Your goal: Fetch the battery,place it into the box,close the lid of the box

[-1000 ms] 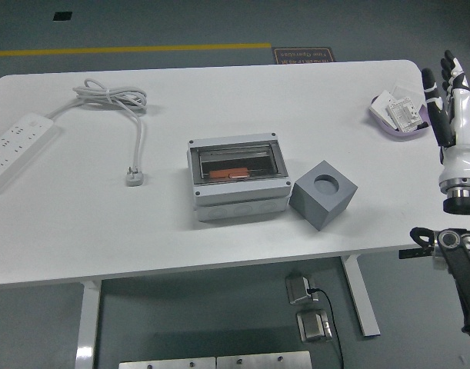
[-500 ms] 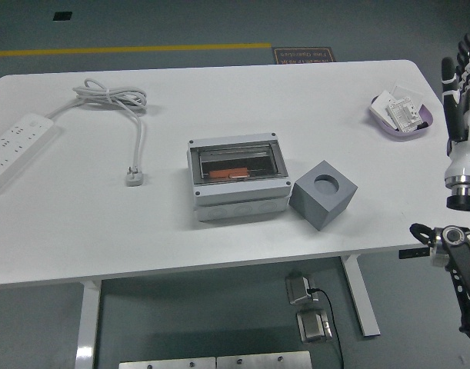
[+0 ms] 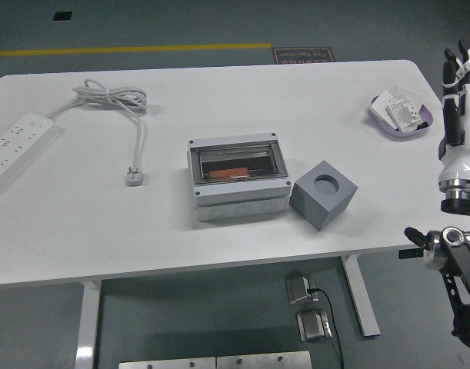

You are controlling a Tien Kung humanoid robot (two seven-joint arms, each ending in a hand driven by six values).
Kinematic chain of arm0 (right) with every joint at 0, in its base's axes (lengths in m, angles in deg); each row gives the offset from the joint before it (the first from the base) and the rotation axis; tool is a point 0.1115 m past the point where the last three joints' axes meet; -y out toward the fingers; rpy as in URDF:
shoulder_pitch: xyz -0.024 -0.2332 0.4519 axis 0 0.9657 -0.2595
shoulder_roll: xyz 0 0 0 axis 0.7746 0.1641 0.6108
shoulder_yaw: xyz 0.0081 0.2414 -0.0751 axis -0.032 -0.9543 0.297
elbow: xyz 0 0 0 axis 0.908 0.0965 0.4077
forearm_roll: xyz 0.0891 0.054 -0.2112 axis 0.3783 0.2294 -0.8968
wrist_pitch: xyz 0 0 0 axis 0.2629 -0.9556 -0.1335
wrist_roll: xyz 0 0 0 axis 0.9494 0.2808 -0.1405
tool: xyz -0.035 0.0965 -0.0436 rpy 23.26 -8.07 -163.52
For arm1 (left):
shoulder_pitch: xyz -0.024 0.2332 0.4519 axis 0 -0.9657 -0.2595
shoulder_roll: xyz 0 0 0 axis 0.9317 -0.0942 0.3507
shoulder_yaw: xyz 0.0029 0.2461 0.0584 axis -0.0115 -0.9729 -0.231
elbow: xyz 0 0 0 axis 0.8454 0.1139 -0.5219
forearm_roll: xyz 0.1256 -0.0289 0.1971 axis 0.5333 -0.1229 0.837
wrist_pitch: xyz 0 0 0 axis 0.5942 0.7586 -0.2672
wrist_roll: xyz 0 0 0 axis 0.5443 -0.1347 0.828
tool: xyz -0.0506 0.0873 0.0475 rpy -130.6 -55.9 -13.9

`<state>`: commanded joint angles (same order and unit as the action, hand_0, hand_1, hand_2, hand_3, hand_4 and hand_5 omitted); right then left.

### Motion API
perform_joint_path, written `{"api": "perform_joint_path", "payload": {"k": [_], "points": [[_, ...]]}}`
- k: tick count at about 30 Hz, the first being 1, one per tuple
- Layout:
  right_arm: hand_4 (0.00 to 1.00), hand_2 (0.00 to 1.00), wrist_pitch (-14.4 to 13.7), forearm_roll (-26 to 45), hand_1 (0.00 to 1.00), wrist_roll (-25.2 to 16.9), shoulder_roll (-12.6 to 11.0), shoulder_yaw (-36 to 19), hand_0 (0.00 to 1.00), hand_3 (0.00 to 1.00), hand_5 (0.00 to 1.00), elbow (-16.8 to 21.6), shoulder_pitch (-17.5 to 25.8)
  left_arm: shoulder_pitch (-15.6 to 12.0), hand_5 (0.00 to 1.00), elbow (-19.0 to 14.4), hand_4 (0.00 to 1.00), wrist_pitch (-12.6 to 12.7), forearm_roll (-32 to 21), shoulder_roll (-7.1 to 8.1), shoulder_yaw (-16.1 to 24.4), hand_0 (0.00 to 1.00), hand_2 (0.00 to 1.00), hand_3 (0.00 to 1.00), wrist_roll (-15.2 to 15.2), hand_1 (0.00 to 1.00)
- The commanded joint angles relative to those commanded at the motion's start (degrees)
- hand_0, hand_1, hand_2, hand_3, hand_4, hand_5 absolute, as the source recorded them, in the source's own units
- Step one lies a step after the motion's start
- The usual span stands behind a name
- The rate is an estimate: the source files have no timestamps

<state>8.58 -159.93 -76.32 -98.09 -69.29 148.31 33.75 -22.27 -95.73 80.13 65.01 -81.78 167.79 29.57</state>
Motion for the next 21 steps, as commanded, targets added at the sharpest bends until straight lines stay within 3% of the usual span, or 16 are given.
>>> {"api": "perform_joint_path", "payload": {"k": [1,6,7,12,13,21], "points": [[0.998,0.863,0.0,0.6,0.947,-0.3,0.0,0.0,0.998,0.961,0.998,-0.1,0.0,0.0,0.701,0.0,0.945,0.0,-0.3,0.02,-0.2,0.76,0.765,0.854,-0.3,0.762],[0.998,0.863,-0.1,1.8,0.947,-0.9,-0.1,0.0,0.998,0.961,0.998,-0.4,0.2,-0.4,0.701,0.0,0.945,-0.7,-1.8,-0.01,-1.6,0.76,0.765,0.854,-2.8,0.762],[0.987,0.838,0.0,1.9,0.885,-0.9,-0.1,0.0,0.998,0.9,0.998,-0.4,0.3,-0.5,0.513,0.0,0.668,-0.9,-2.0,-0.06,-1.9,0.715,0.715,0.78,-3.3,0.713],[0.987,0.838,0.1,6.2,0.885,-3.0,-0.1,0.9,0.998,0.9,0.998,-1.6,0.7,-0.4,0.513,0.0,0.668,-1.2,-2.0,-0.38,-2.5,0.715,0.715,0.78,-4.4,0.713],[0.968,0.889,0.1,7.5,0.866,-3.7,-0.1,1.1,0.998,0.896,0.998,-1.9,0.7,-0.4,0.476,0.0,0.61,-1.1,-1.8,-0.44,-2.5,0.704,0.711,0.749,-4.4,0.708],[0.963,0.888,0.9,16.2,0.847,-6.5,-0.1,1.8,0.998,0.888,0.998,-3.5,0.7,-0.2,0.472,0.0,0.645,-1.1,-2.0,-0.33,-3.2,0.703,0.707,0.754,-4.3,0.705]]}}
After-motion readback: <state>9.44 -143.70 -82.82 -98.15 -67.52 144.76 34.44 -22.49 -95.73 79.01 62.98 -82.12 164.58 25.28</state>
